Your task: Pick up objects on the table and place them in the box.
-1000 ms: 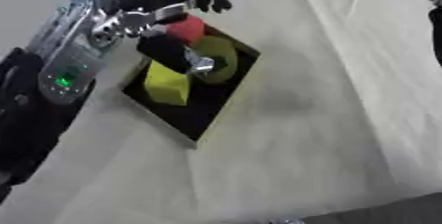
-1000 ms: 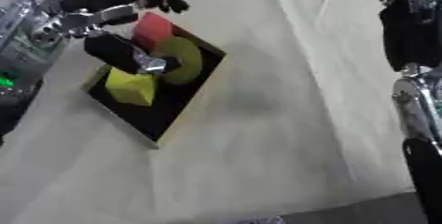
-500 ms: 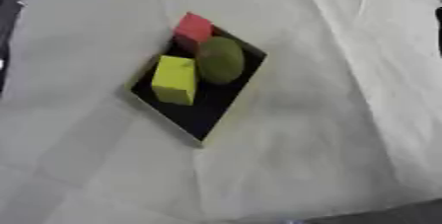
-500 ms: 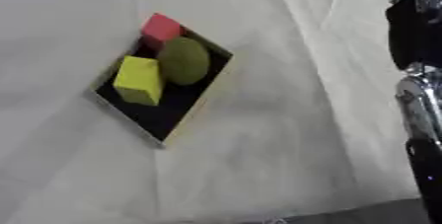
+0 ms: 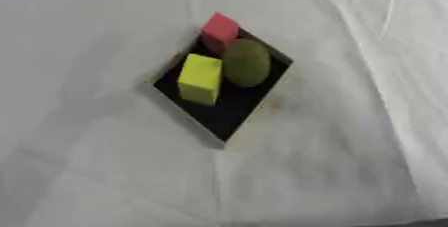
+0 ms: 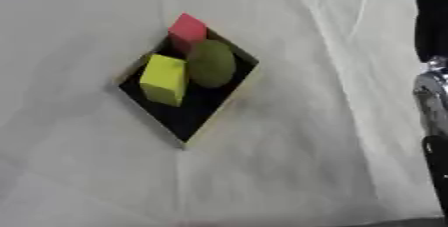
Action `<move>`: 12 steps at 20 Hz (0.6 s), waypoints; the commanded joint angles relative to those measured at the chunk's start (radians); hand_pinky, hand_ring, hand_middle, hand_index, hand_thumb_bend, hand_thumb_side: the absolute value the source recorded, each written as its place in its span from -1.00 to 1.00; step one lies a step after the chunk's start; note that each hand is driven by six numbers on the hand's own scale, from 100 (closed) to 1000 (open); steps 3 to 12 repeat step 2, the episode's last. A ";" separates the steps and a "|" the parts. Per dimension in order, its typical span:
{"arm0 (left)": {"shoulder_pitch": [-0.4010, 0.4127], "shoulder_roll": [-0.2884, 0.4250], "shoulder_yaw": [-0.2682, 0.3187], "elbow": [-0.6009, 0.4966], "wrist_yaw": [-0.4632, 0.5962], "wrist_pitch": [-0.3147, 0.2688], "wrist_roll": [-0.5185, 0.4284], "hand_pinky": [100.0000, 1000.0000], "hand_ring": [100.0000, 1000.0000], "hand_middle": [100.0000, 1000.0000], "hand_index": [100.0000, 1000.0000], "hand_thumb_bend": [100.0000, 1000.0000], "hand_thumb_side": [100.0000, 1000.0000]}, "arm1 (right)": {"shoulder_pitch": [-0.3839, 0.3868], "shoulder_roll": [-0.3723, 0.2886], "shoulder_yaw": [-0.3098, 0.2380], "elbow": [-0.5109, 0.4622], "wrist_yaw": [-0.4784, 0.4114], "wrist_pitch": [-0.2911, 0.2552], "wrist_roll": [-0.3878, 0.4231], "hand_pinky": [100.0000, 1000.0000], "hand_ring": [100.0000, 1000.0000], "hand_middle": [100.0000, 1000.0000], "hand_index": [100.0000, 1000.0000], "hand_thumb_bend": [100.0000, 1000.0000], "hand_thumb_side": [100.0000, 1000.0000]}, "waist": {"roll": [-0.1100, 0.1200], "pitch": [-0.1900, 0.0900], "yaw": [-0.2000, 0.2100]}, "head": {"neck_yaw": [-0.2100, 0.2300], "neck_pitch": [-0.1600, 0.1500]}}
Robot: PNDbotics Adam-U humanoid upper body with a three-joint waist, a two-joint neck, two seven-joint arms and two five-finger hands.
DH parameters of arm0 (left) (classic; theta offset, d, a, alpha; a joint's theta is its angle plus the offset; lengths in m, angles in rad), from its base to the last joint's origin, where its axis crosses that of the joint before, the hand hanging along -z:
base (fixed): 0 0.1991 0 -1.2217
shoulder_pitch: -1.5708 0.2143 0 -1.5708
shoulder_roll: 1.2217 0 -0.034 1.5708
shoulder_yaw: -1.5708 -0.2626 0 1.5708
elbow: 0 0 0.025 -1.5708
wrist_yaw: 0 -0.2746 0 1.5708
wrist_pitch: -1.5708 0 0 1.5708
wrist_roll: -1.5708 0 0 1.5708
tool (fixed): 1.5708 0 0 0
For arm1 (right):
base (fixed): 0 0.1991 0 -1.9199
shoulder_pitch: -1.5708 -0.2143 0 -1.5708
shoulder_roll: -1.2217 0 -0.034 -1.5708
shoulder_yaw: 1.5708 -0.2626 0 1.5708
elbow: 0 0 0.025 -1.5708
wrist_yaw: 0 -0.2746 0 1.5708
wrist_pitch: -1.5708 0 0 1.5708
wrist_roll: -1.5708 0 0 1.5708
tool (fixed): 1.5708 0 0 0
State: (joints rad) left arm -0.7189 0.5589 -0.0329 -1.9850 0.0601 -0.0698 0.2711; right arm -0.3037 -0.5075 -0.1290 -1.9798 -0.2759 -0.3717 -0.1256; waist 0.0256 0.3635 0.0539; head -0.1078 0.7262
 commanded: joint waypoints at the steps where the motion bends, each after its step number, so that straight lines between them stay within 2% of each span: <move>1: 0.024 0.031 0.034 -0.015 0.049 -0.066 0.052 0.64 0.50 0.47 0.81 -0.58 0.03 | -0.015 -0.025 -0.014 -0.020 0.028 -0.028 -0.026 0.69 0.73 0.35 0.52 -1.00 0.19 | -0.019 -0.025 0.006 | 0.008 -0.016; 2: 0.040 0.029 0.039 -0.015 0.055 -0.083 0.062 0.64 0.50 0.47 0.82 -0.57 0.03 | -0.018 -0.023 -0.014 -0.020 0.035 -0.035 -0.034 0.69 0.73 0.36 0.52 -1.00 0.19 | -0.023 -0.024 0.009 | 0.011 -0.018; 12: 0.040 0.029 0.039 -0.015 0.055 -0.083 0.062 0.64 0.50 0.47 0.82 -0.57 0.03 | -0.018 -0.023 -0.014 -0.020 0.035 -0.035 -0.034 0.69 0.73 0.36 0.52 -1.00 0.19 | -0.023 -0.024 0.009 | 0.011 -0.018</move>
